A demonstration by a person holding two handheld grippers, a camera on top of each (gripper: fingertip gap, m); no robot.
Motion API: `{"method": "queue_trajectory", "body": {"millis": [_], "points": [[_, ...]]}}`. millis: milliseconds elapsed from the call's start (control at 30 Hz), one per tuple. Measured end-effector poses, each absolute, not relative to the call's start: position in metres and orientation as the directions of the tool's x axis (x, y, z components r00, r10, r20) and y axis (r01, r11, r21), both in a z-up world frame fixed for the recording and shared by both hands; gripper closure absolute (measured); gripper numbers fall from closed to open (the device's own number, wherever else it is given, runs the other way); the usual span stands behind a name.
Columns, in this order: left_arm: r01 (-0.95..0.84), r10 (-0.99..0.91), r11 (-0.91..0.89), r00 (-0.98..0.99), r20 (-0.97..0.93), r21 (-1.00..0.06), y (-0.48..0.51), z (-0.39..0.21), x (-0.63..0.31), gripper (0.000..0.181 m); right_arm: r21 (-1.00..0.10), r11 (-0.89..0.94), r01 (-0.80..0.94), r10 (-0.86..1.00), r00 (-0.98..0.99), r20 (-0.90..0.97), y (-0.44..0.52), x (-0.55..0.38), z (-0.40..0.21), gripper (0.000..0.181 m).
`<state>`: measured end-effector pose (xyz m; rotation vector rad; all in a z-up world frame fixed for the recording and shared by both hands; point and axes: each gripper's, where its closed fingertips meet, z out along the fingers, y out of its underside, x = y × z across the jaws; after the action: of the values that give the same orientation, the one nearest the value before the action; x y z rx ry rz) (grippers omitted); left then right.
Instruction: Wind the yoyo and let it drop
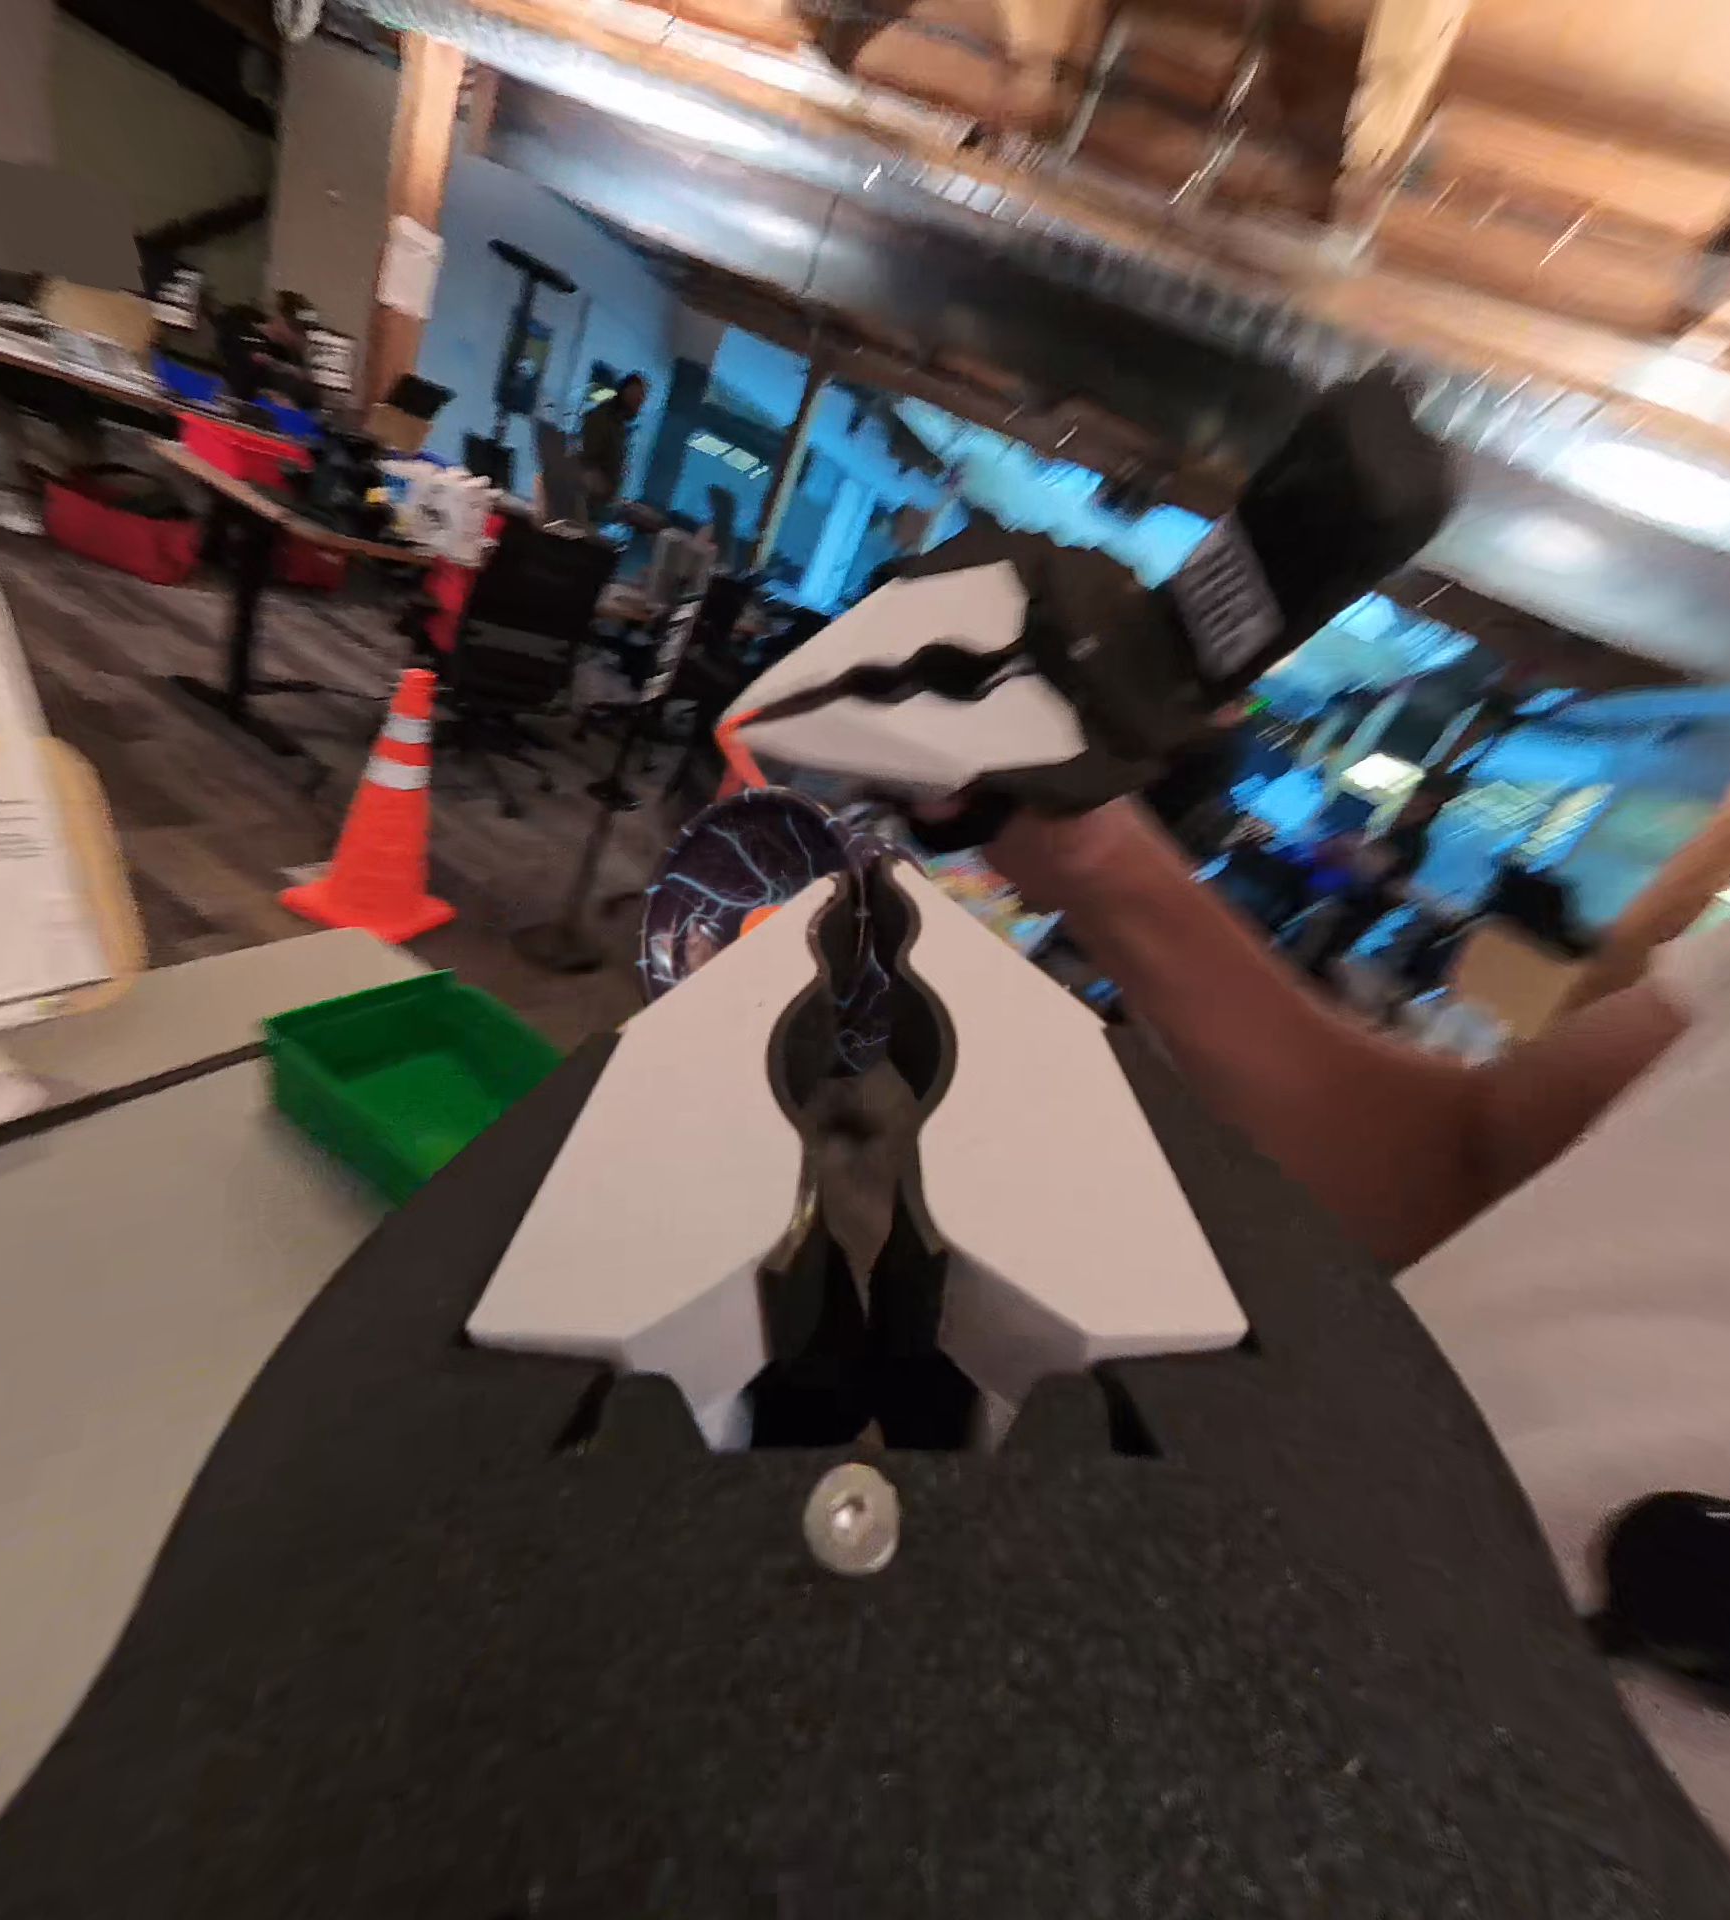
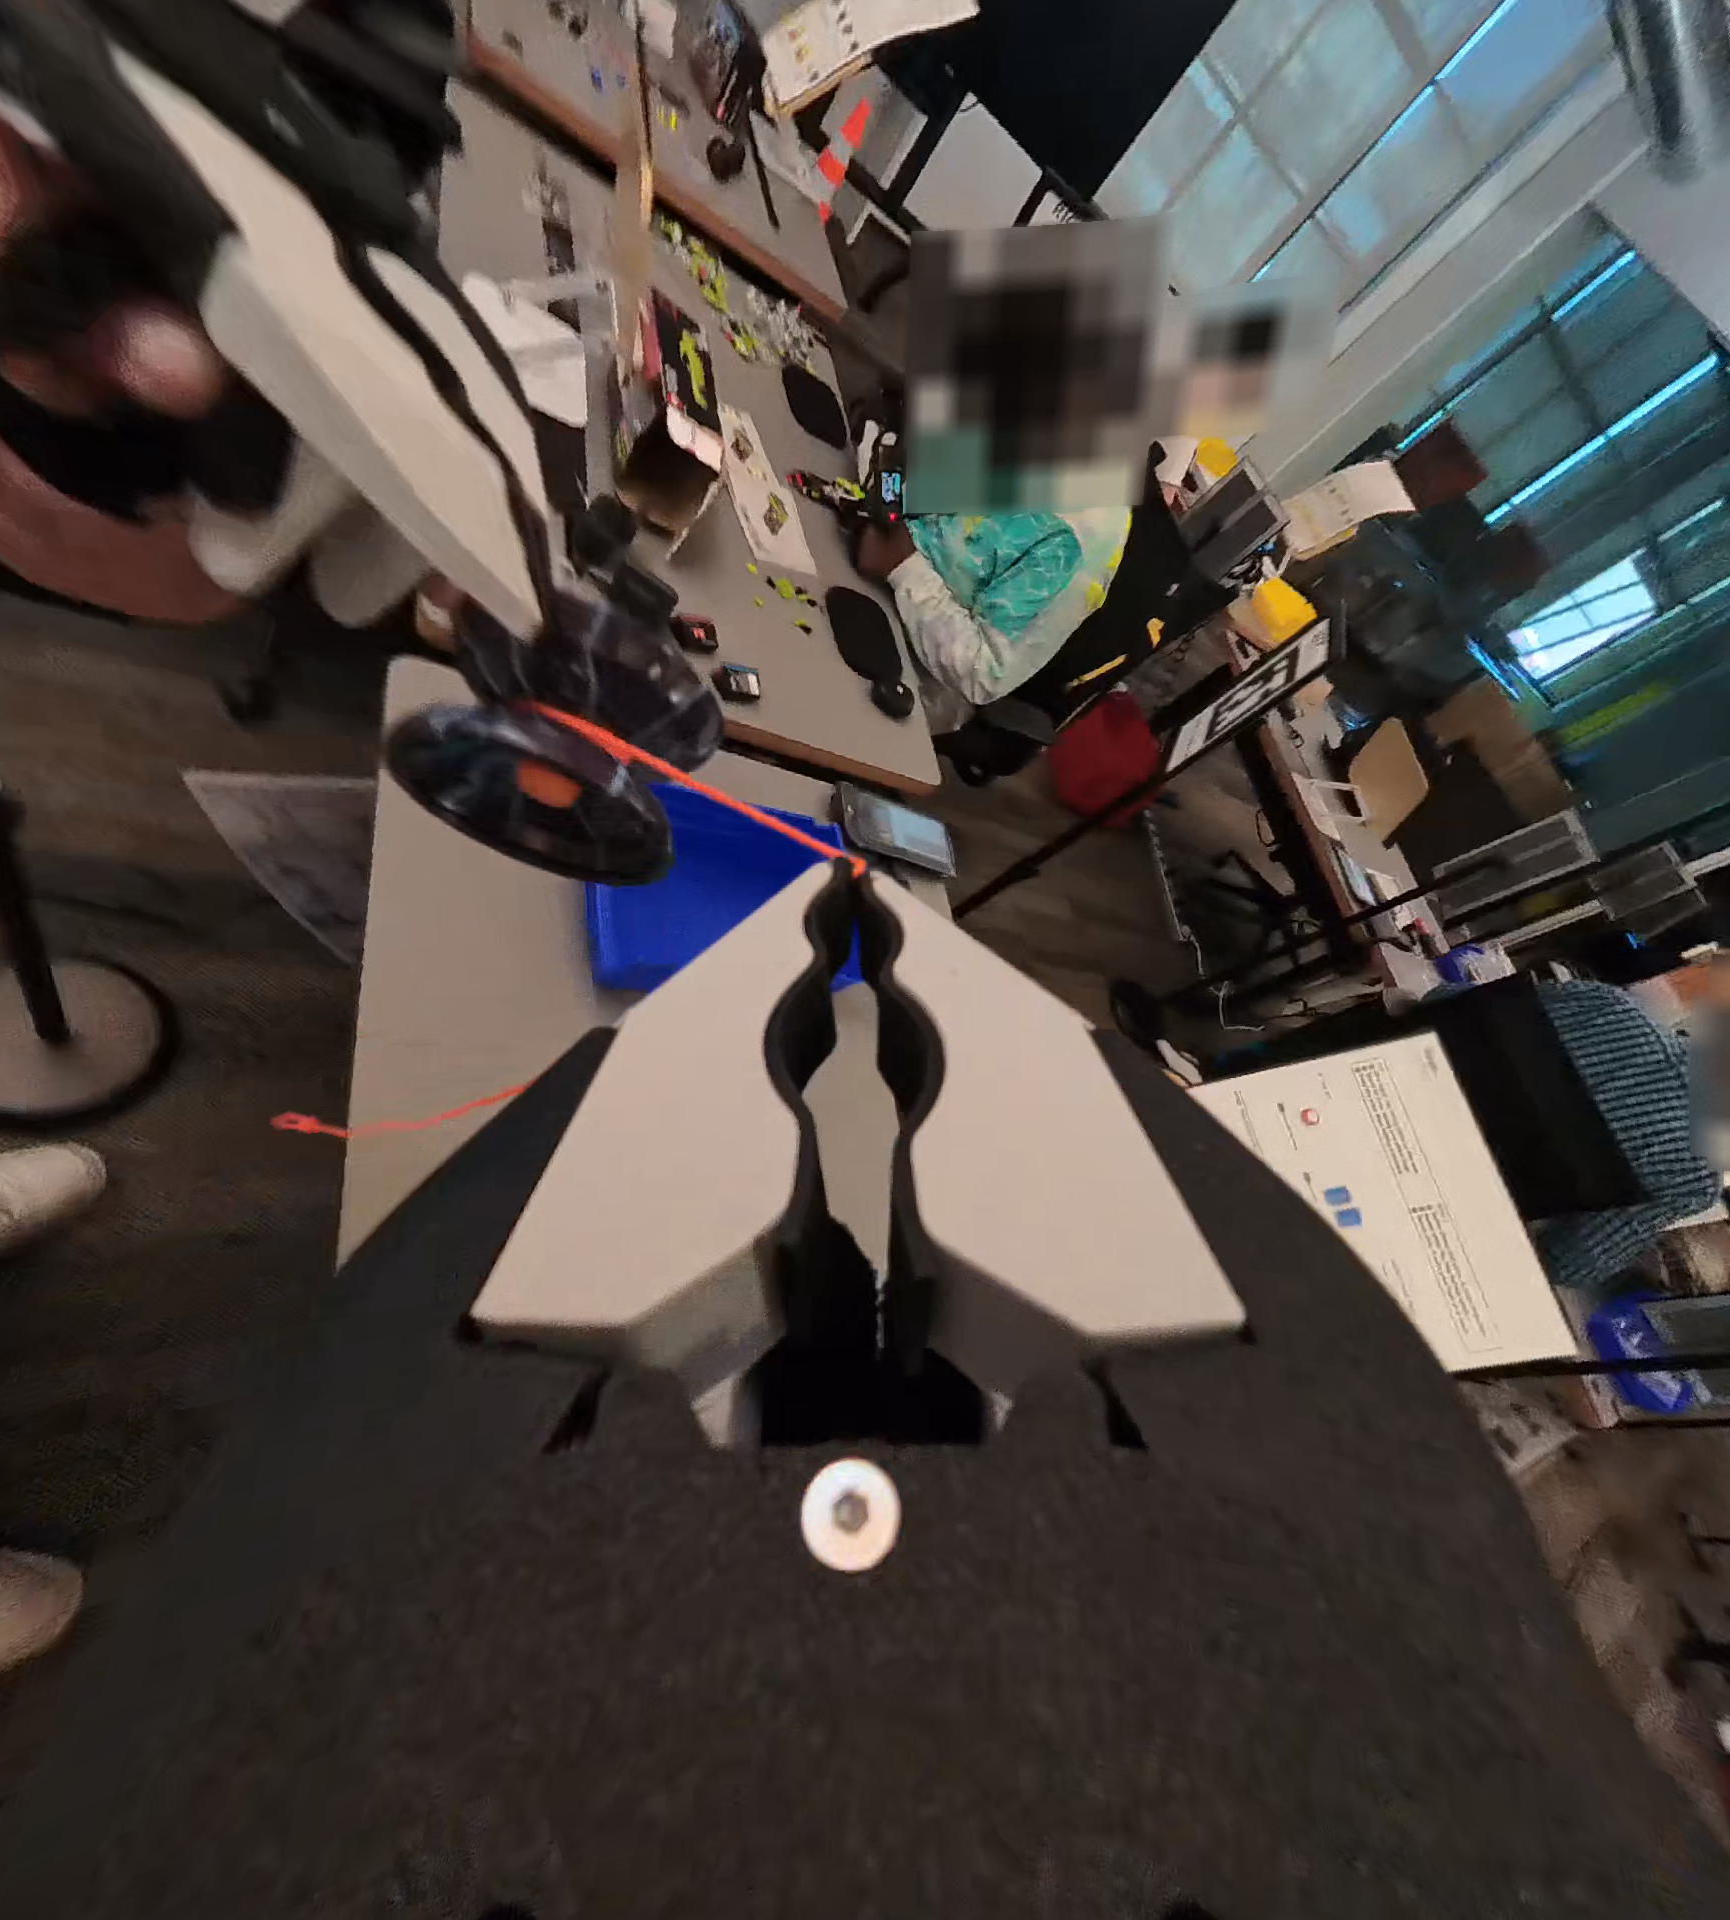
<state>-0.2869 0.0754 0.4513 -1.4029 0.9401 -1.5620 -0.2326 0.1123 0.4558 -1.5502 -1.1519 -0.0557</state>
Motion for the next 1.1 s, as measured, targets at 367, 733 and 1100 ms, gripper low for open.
{"method": "queue_trajectory", "body": {"millis": [367, 733, 1100], "points": [[0.244, -0.822, -0.569, -0.143, 0.551, -0.785, 0.091, 0.467, -0.278, 0.181, -0.999, 0.041, 0.024, 0.817, 0.574, 0.048, 0.081, -0.302, 0.409, 0.181], [0.241, -0.868, -0.493, -0.072, 0.491, -0.836, 0.105, 0.476, -0.278, 0.181, -0.997, -0.069, -0.043, 0.67, 0.738, -0.078, 0.107, -0.278, 0.362, 0.154], [0.276, -0.886, -0.459, -0.077, 0.457, -0.844, 0.112, 0.498, -0.28, 0.181, -0.987, -0.157, -0.042, 0.708, 0.692, -0.142, 0.126, -0.288, 0.334, 0.181]]}}
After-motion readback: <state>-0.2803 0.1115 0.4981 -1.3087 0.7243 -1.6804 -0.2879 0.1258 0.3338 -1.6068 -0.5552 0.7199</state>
